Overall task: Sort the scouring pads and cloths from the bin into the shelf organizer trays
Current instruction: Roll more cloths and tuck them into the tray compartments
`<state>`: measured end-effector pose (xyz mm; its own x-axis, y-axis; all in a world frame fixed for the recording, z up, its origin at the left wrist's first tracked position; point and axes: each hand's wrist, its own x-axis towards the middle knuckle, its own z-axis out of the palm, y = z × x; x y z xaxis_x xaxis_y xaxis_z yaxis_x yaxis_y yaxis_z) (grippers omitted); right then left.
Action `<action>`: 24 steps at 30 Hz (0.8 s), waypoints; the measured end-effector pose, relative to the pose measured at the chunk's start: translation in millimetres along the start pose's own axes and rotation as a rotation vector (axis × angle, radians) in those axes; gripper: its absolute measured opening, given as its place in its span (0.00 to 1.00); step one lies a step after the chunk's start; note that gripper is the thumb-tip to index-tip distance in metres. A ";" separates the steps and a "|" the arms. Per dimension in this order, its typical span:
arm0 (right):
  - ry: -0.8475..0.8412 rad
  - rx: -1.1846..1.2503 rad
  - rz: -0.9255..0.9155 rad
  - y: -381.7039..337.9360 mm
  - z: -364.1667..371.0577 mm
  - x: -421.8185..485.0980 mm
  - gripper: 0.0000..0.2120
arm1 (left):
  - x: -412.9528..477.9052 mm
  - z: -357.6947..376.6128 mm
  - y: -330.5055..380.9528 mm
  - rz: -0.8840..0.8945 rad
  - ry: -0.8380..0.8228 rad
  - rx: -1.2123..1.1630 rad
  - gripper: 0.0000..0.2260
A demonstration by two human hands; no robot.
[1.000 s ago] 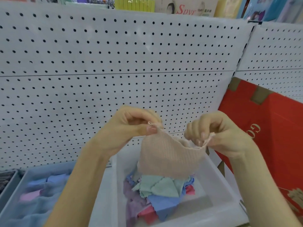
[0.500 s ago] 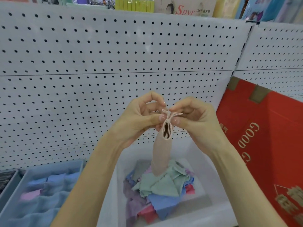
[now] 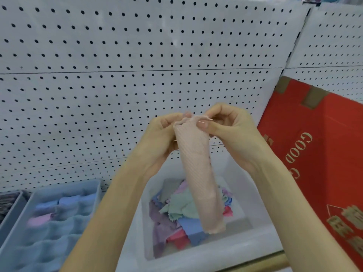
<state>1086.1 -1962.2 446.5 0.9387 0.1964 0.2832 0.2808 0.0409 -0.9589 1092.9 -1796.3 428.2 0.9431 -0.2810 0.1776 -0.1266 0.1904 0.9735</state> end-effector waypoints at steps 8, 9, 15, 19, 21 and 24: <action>0.172 -0.139 -0.033 -6.2 1.2 6.6 0.08 | 0.6 2.9 -42.2 -0.025 -0.205 -0.072 0.33; 0.188 -0.136 -0.031 -8.3 1.8 6.9 0.08 | -0.3 4.3 -44.3 -0.046 -0.228 -0.042 0.28; 0.190 0.069 -0.012 -17.9 -2.0 7.5 0.06 | -2.6 4.4 -56.4 -0.116 -0.280 -0.172 0.10; 0.225 0.179 0.011 -14.8 -4.4 8.6 0.07 | -11.5 14.6 -66.8 -0.122 -0.458 -0.395 0.22; 0.250 0.195 0.026 -11.2 -4.4 8.8 0.06 | -14.9 21.4 -74.6 -0.177 -0.526 -0.510 0.24; 0.280 0.199 0.045 -5.2 -7.0 9.1 0.02 | -20.6 25.4 -87.6 -0.208 -0.574 -0.579 0.21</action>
<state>1094.6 -1967.5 454.1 0.9753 -0.0733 0.2082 0.2198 0.2337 -0.9472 1076.7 -1831.0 342.9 0.6072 -0.7687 0.2011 0.3575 0.4904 0.7948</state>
